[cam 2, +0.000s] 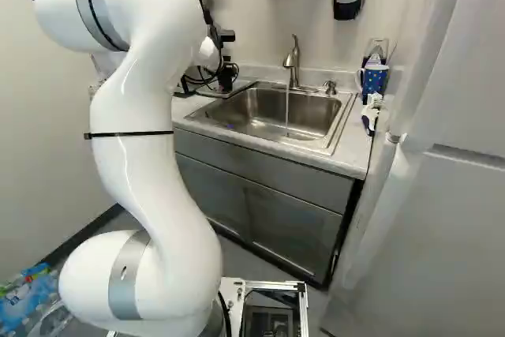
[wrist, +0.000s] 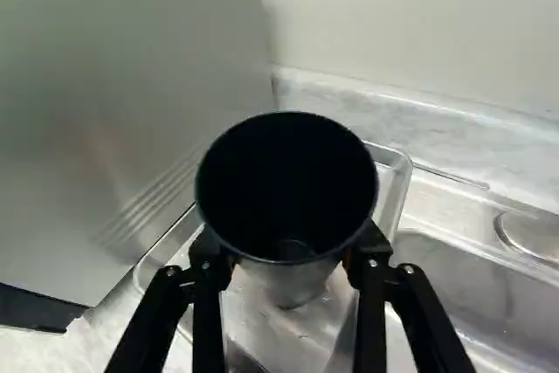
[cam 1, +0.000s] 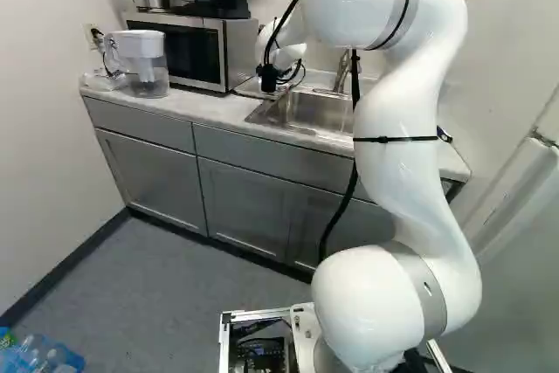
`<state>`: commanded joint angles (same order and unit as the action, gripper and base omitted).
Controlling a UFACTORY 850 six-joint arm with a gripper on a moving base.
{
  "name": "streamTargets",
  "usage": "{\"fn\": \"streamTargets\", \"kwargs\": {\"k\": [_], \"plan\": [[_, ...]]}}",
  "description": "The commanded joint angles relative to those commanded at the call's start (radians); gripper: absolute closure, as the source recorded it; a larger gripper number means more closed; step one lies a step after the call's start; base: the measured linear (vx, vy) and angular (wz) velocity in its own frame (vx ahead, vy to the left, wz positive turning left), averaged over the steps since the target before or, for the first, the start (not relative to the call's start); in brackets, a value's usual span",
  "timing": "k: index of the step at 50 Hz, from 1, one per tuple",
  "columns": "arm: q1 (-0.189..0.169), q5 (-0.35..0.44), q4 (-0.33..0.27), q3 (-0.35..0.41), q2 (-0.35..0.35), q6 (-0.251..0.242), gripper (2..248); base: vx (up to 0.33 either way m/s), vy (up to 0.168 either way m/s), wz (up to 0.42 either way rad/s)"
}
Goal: Rinse the cup and place it in the tray
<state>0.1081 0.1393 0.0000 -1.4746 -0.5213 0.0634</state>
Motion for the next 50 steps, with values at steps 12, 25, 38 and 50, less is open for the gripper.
{"fn": "streamTargets", "kwargs": {"k": [12,25,38,50], "plan": [[0.000,0.000,0.000,0.000,0.000,0.000,58,0.000,0.000,0.000],[0.000,0.000,0.000,-0.001,0.006,0.000,3,0.000,0.000,0.000],[0.000,0.000,0.000,-0.007,0.023,0.000,3,0.000,0.000,0.000],[0.000,0.000,0.000,-0.013,0.038,0.000,3,0.000,0.000,0.000]]}}
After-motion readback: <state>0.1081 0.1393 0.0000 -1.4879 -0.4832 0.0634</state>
